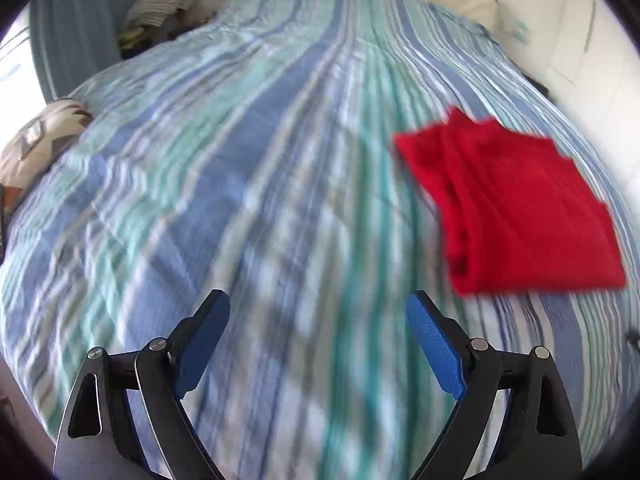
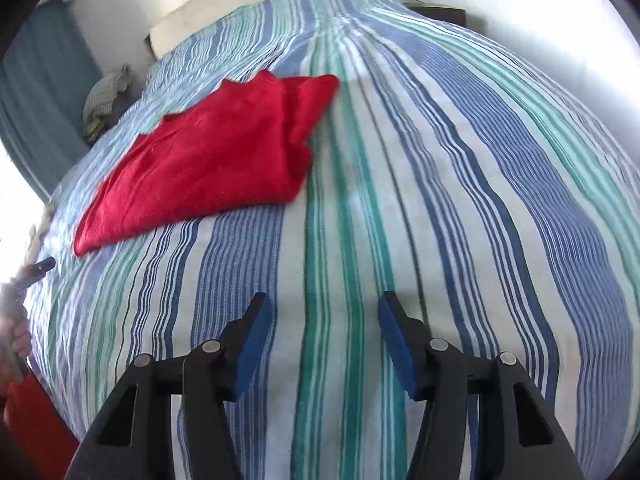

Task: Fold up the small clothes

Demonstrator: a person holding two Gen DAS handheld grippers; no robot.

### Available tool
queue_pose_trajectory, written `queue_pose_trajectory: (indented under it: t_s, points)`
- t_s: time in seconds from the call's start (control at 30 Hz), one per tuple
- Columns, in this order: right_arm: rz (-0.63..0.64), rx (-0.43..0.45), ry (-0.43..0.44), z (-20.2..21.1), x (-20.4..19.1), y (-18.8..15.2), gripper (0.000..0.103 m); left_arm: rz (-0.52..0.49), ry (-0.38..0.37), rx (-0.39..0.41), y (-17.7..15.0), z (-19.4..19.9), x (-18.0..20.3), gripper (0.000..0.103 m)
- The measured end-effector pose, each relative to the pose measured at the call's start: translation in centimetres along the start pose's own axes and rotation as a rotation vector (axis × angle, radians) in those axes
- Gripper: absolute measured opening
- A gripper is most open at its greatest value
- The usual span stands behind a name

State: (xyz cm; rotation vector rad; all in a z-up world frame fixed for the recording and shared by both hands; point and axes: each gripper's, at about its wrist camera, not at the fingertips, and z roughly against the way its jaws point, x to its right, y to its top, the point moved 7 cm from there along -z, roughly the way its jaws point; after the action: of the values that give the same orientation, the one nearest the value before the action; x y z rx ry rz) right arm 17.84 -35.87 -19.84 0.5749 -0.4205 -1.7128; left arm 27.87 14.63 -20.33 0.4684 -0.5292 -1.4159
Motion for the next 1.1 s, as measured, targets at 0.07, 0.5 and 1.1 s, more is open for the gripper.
queue_pose_trajectory:
  t_s: [0.07,0.5,1.1]
  points:
    - [-0.02,0.013,0.012,0.0,0.3,0.1,0.057,0.036,0.052,0.024,2.4,-1.5,-2.0,0.092]
    - [-0.2,0.056,0.191,-0.8,0.3,8.0,0.06,0.089,0.113,0.038,-0.5,-6.8,-6.7,0.103]
    - [-0.204,0.038,0.078,-4.4,1.0,6.1,0.061,0.092,0.101,0.051,-0.3,-6.7,-6.9,0.103]
